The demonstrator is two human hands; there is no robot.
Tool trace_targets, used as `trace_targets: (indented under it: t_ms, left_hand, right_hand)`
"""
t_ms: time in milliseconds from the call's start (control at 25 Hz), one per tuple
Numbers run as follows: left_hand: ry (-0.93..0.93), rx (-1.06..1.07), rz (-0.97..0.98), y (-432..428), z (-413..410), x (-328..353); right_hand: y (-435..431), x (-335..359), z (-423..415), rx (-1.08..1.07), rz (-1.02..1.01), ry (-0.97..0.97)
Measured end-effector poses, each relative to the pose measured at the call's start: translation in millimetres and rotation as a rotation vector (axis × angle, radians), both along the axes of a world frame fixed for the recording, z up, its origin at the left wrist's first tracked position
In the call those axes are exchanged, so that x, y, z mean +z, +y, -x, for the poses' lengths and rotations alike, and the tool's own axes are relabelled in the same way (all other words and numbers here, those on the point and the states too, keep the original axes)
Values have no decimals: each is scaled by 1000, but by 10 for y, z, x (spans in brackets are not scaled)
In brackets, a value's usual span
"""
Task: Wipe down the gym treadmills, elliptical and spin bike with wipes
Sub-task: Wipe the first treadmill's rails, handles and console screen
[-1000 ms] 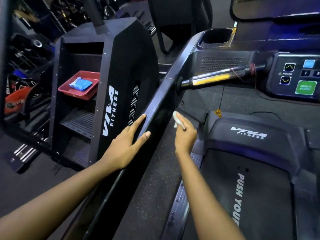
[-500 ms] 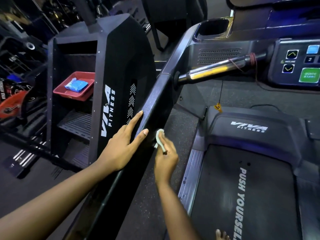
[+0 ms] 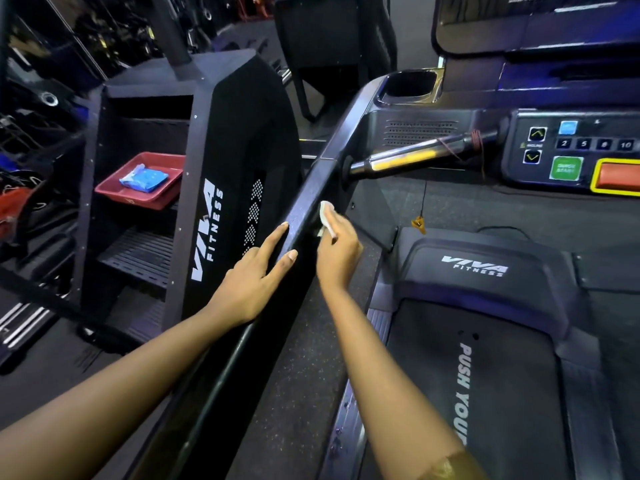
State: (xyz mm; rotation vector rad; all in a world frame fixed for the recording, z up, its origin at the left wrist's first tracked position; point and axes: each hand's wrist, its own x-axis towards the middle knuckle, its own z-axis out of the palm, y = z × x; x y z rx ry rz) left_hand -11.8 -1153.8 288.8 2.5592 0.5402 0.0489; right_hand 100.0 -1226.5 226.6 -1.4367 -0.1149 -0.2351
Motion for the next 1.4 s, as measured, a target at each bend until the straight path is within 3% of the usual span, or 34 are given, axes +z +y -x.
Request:
trace_targets:
  t_ms: [320,480,640,760,880,1040,1160,1280,1400]
  left_hand:
    - [-15,-4,52,20,-17,-14]
    - [-34,3,180,-27,50,99]
    - [-5,-4,245,-26,393,148]
    - [7,-8,280,-36,696,163]
    - [-1,-41,266,-68,989,137]
    - [-17,-45,220,-92,1186,28]
    - [7,-24,158,-110,1168,22]
    - [53,-16,94,-131,1164,22]
    - [56,-11,87,-126,1166,27]
  right_hand:
    - [-321,-87,1099,96,127,-253]
    - [-377,225,337,26,238,-205]
    - [-233,382,-199,205,478,-127]
    - [-250,309,173,185,534,-201]
    - [-296,244,765,109,490,-355]
    - [-447,181,1452,172,406,-457]
    - [-574,147,1442,267,306,-305]
    - [-459,217,884,128,234,24]
    - [-258,226,641,75,181,45]
